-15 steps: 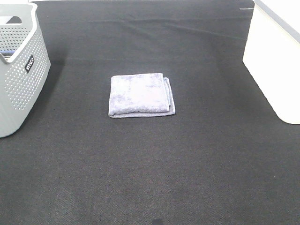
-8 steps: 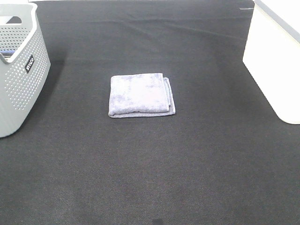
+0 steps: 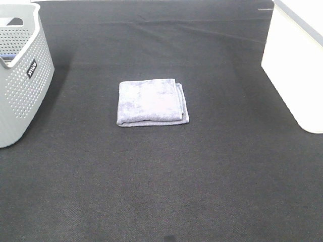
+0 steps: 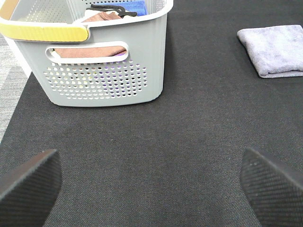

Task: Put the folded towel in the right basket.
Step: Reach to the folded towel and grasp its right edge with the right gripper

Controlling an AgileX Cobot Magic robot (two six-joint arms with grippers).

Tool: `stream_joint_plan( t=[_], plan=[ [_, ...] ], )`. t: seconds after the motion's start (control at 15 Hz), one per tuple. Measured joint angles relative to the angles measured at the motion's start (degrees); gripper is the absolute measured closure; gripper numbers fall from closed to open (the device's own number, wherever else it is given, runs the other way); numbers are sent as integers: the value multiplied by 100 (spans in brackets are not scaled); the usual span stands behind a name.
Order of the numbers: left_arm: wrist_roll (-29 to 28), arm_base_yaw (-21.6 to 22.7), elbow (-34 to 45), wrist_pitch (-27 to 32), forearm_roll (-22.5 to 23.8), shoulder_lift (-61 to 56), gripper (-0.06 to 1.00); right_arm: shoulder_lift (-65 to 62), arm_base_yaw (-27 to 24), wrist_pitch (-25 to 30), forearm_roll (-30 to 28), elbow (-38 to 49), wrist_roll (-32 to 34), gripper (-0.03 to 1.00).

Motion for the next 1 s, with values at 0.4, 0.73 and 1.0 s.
stream_joint_plan(
  t=[0.4, 0.73, 1.0],
  plan=[
    [0, 0, 0, 0, 0, 0, -3, 0, 0, 0, 0, 0, 0, 25],
    [0, 0, 0, 0, 0, 0, -3, 0, 0, 0, 0, 0, 0, 25],
    [0, 0, 0, 0, 0, 0, -3, 0, 0, 0, 0, 0, 0, 25]
  ],
)
